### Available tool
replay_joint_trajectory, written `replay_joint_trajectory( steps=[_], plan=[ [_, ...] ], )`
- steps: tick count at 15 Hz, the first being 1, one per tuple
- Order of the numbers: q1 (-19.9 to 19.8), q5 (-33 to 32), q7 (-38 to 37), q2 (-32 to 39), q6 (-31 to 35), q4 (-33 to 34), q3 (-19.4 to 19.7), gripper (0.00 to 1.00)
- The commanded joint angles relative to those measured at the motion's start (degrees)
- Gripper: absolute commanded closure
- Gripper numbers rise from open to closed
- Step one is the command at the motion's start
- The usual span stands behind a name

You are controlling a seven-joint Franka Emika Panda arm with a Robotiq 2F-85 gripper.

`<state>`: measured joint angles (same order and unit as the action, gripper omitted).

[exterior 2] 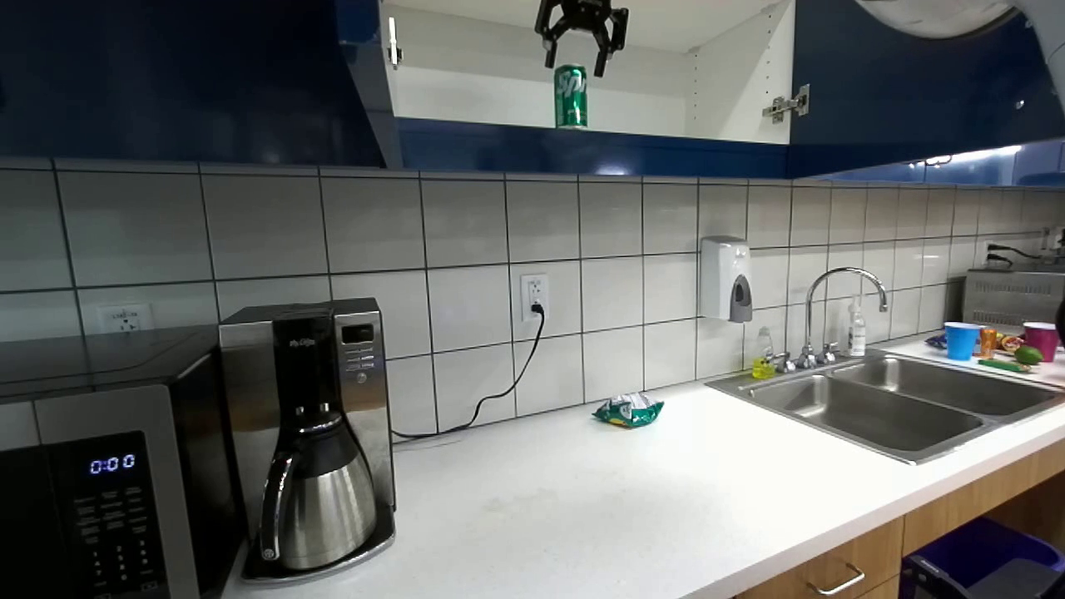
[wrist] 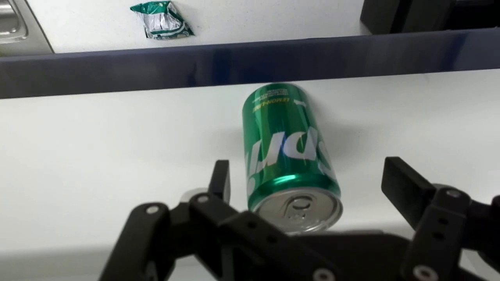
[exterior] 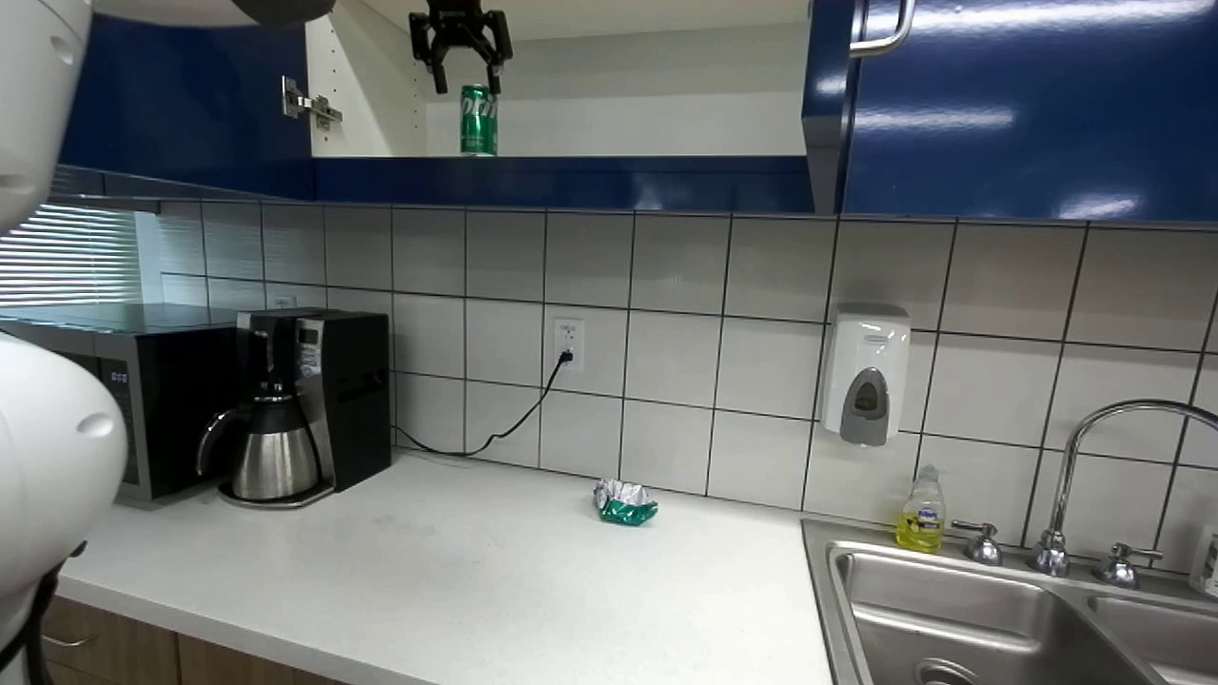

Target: Put the can in the top cabinet

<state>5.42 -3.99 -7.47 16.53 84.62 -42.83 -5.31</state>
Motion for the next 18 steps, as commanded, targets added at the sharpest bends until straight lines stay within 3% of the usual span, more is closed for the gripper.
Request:
replay_joint_trajectory(
  steps=[1, 18],
  plan=[
    [-1.68, 2.86, 2.16, -5.71, 0.2, -8.08, -0.23, 0.0],
    [-1.91, 8.94, 12.48, -32.61, 9.35, -56.3, 3.11, 0.0]
  ],
)
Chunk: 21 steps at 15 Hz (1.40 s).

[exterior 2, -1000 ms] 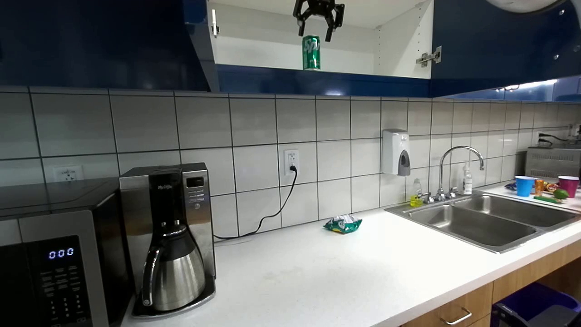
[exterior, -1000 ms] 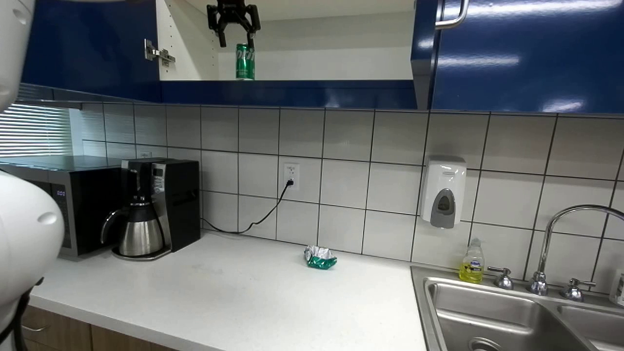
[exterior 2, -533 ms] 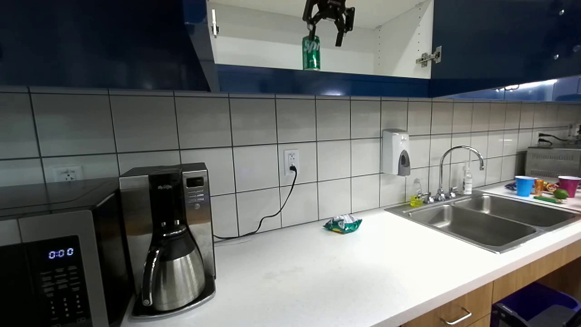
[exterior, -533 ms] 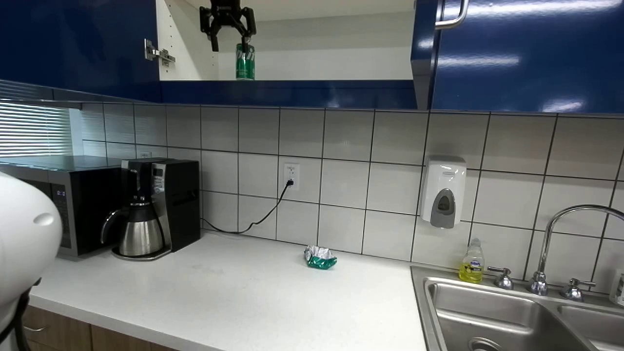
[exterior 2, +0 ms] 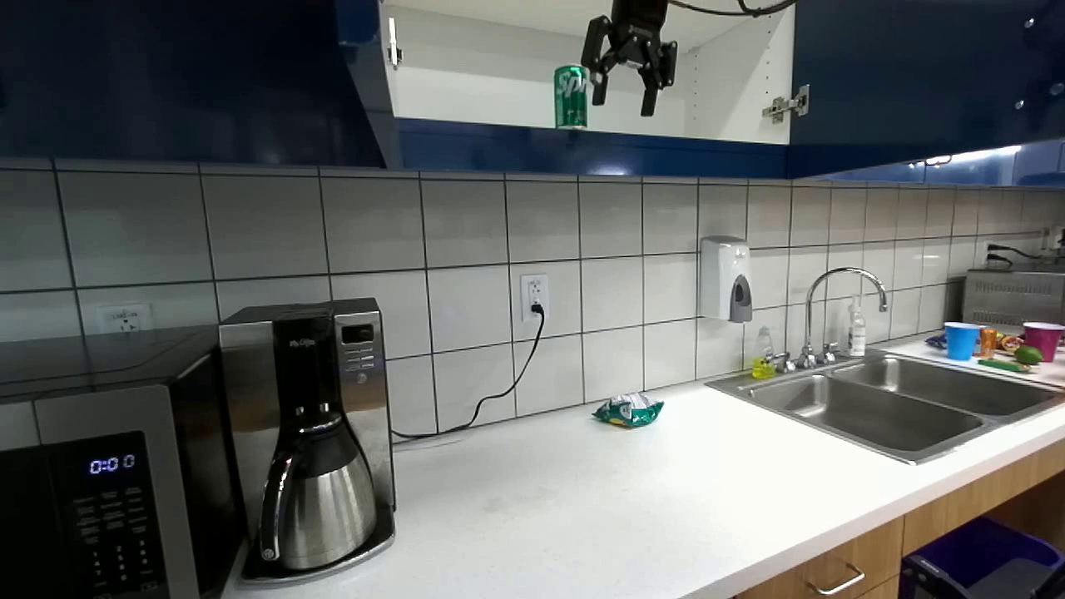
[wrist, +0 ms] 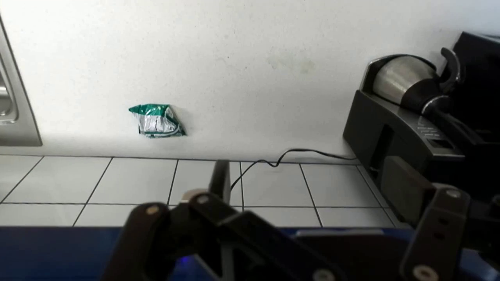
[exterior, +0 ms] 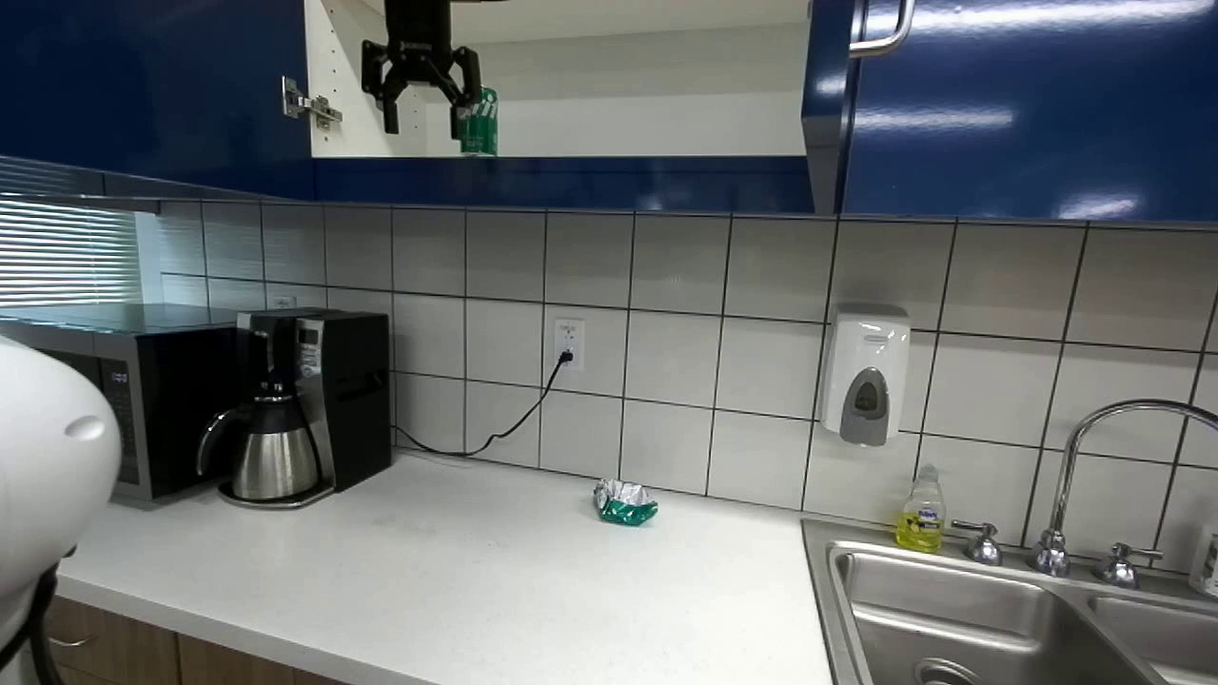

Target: Put the can in the top cabinet

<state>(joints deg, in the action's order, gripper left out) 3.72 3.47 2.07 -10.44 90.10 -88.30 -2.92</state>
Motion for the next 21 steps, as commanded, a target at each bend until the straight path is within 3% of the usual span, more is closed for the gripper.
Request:
replay_joint_trajectory(
  steps=[1, 8, 12, 16, 21],
  plan=[
    [-0.18, 1.32, 3.35, -6.7, 5.08, -14.21, 0.85, 0.0],
    [0.24, 0.86, 6.2, -12.53, 17.84, -38.17, 1.48, 0.0],
    [0.49, 0.9, 7.27, -11.68, 25.08, -46.97, 1.7, 0.0],
    [0.52, 1.05, 7.58, -10.12, 28.85, -51.36, 2.02, 0.0],
    [0.24, 0.19, 6.11, -9.1, 27.64, -51.65, 1.78, 0.0]
  ],
)
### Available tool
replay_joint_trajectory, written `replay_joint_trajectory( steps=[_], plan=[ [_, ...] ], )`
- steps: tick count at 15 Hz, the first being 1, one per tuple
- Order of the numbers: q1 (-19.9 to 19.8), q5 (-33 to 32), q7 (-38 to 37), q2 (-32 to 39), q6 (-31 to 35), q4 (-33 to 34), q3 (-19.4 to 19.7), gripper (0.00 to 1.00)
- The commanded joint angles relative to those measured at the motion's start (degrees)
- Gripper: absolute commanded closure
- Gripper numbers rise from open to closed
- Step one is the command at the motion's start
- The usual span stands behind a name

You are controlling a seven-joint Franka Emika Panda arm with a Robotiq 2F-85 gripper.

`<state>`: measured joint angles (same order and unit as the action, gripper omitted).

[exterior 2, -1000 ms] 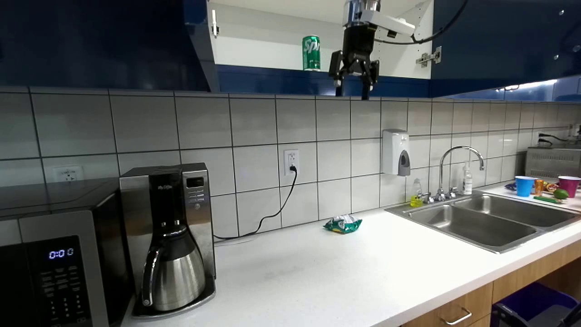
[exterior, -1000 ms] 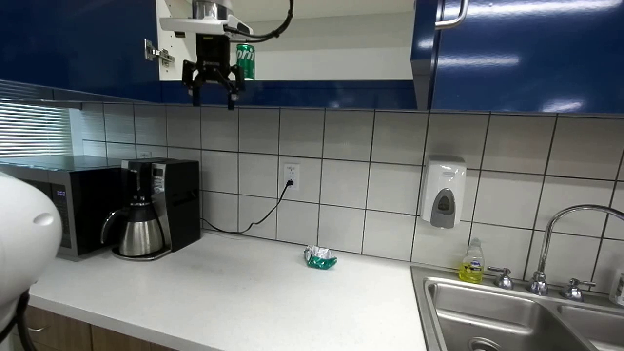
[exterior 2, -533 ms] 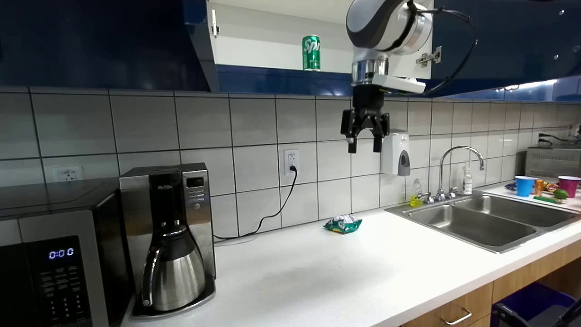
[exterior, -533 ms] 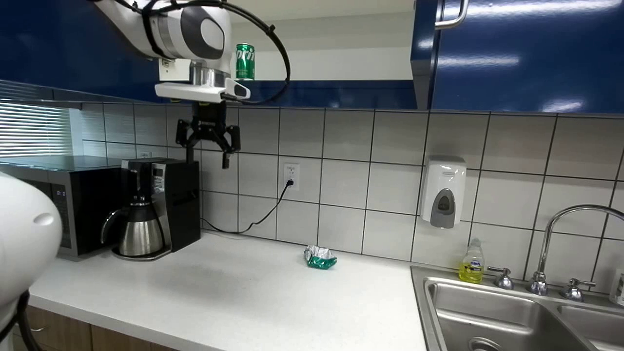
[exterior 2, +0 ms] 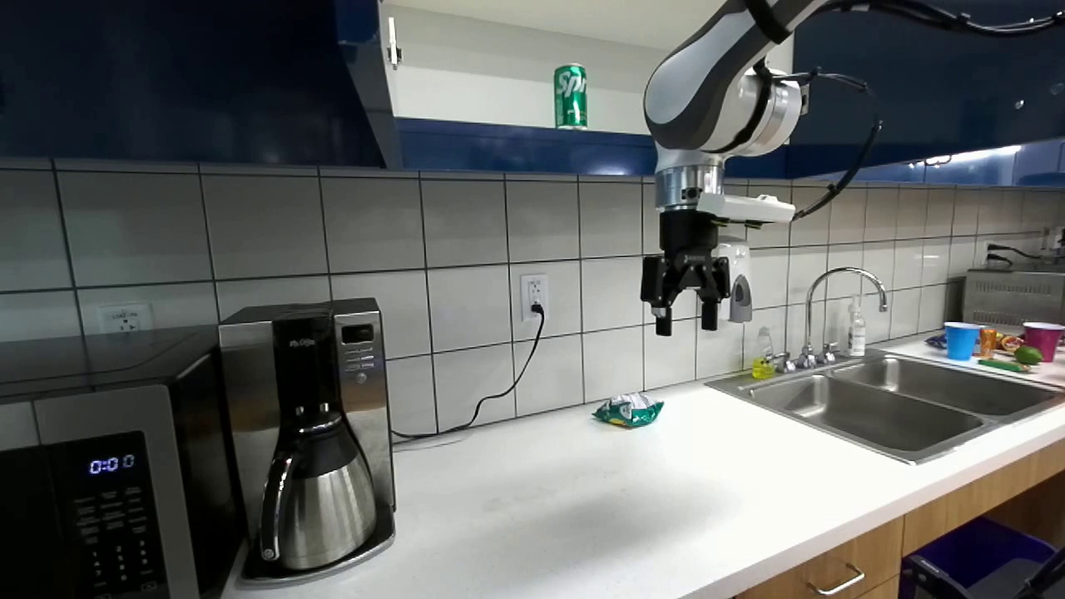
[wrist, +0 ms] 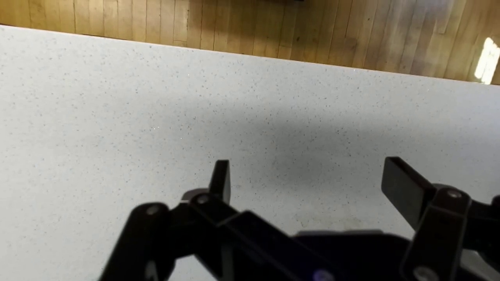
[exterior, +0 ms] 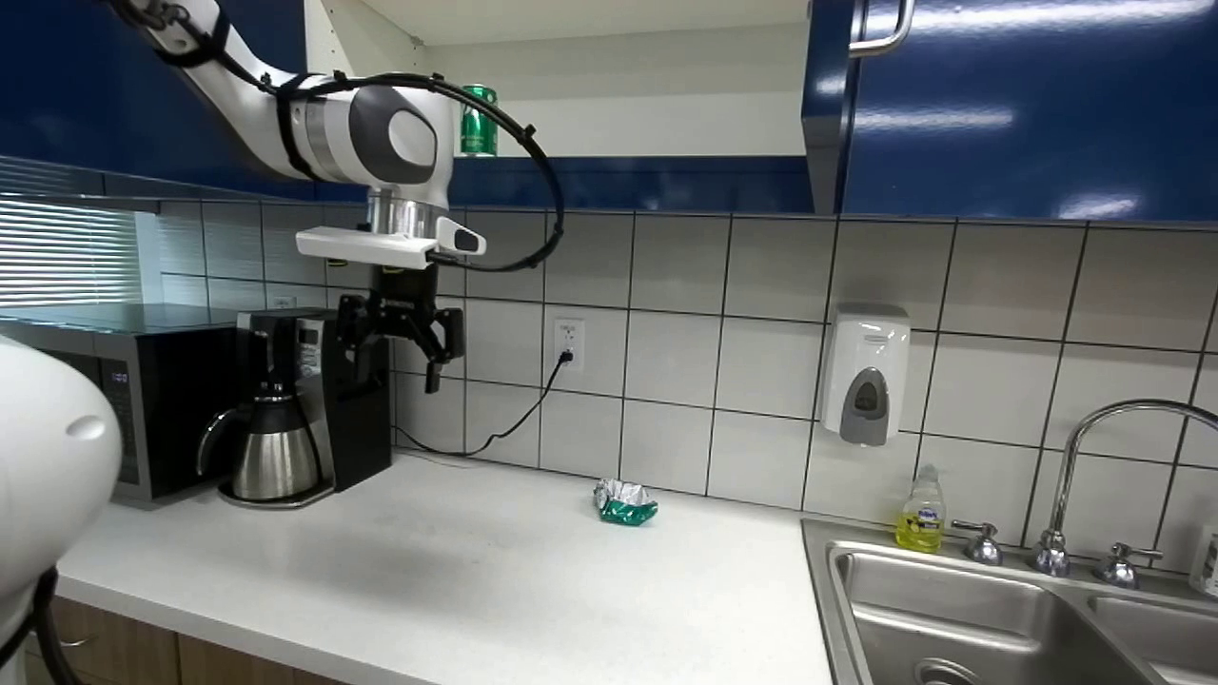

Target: Put the can in the top cabinet

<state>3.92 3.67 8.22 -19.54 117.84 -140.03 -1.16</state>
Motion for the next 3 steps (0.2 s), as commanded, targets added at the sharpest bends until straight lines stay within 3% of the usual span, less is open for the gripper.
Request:
replay_joint_trajectory(
  steps=[1, 3],
  plan=[
    [0.03, -0.01, -0.01, 0.02, -0.1, 0.03, 0.07, 0.0],
    [0.04, -0.01, 0.0, 0.02, -0.1, 0.03, 0.1, 0.0]
  ],
)
